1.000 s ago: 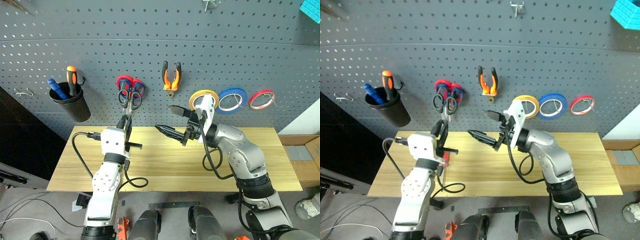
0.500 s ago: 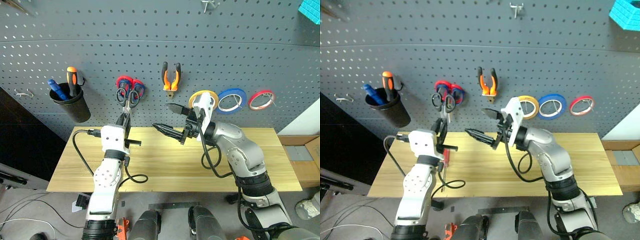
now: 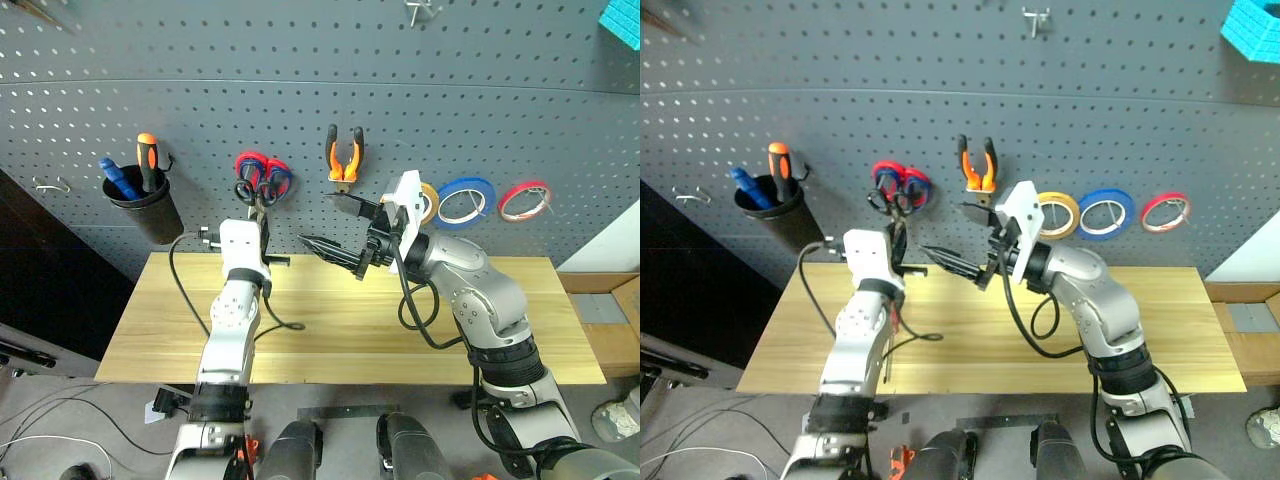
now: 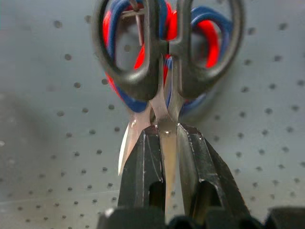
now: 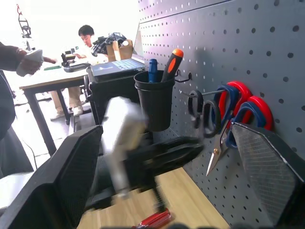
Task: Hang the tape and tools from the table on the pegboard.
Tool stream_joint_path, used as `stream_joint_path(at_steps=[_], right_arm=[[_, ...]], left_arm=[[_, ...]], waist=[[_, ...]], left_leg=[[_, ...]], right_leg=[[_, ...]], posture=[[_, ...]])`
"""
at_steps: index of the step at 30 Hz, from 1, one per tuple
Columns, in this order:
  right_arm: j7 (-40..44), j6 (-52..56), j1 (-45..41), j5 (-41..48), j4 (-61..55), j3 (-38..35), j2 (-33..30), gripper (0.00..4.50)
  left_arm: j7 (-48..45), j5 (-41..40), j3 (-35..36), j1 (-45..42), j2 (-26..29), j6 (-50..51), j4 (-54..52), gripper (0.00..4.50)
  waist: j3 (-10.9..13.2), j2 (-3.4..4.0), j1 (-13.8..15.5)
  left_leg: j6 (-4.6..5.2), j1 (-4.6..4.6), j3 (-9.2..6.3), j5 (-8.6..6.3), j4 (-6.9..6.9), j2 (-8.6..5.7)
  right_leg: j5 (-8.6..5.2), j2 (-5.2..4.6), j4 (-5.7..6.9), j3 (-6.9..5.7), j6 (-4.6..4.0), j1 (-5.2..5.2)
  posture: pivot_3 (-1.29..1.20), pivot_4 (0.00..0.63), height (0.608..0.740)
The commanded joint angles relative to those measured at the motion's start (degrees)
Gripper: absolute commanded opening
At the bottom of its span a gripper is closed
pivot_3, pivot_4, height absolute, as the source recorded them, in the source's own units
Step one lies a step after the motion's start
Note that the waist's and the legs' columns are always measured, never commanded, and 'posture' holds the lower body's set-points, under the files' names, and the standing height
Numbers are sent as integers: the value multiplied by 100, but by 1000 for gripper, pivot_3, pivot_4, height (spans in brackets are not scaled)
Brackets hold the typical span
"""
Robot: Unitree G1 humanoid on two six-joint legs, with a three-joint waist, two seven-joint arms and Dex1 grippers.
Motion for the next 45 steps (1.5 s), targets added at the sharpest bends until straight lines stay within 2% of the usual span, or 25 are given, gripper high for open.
stream_joint_path(at_steps=[1,8,10,13,16,19,21,30,39,42,45], right_arm=[[-24,-106,-126,-32,-284,-20,-51,4500],[-48,-67,-16,-33,-354,29,-177,4500],[-47,-54,8,-17,-362,40,-193,4500],[-26,6,53,23,-399,74,-206,4500],[8,292,132,3,-437,258,-322,4500],[-101,644,128,-433,-307,756,-572,4500],[-309,767,132,-709,-103,963,-564,4500],[-703,1518,237,-1396,366,1552,-534,4500],[-673,1749,374,-1428,93,1432,-575,4500],[-707,1866,291,-1358,80,1291,-490,4500],[-700,1877,227,-1397,88,1265,-468,4500]], left_arm=[[-119,-173,73,92,46,253,135,448],[8,-232,144,419,18,479,-174,2910],[5,-420,276,582,12,1085,-256,3601],[-152,-715,433,793,102,1890,-356,3601],[-216,-676,428,872,330,2702,-201,3601],[-401,-555,247,923,560,3042,-29,3601],[-406,-721,410,817,564,3336,143,3601],[-507,-778,480,495,706,3388,804,3601],[-385,-622,436,536,813,3020,1274,3601],[-501,-784,486,554,723,3029,1188,3056],[-507,-798,481,590,695,2987,1058,2065]], waist=[[-1,0,-42],[-3,3,-98],[-3,3,-98],[-3,3,-113],[-3,3,-109],[-3,3,-109],[-3,2,-106],[-4,0,-111],[-5,0,-112],[-5,0,-110],[-5,0,-111]], left_leg=[[-5,0,0,3,-1,0],[-10,-5,-5,6,-1,2],[-9,-5,-5,5,-1,2],[8,-3,-4,-5,-1,2],[10,-3,-7,-6,-1,3],[10,-1,-7,-6,1,1],[9,-2,-8,-5,1,-1],[-5,-3,-8,2,-1,0],[3,-3,-10,-2,-1,0],[3,-3,-10,-3,-1,0],[4,-3,-9,-3,0,0]], right_leg=[[0,0,0,1,0,0],[0,-1,2,-1,0,-5],[0,-1,3,0,0,-6],[0,-1,4,1,0,-5],[0,-1,4,-2,0,-5],[0,0,6,-3,0,-2],[0,-1,5,-3,0,-2],[0,-4,3,-1,-1,-5],[1,-4,3,-2,-1,-5],[1,-5,3,-1,-1,-5],[1,-5,2,-1,-1,-4]], posture=[[-33,162,740],[-30,165,740],[-25,169,740],[-19,173,740],[-15,173,740],[-16,173,740],[-15,174,740],[-26,173,740],[-38,182,740],[-38,182,740],[-37,182,740]])
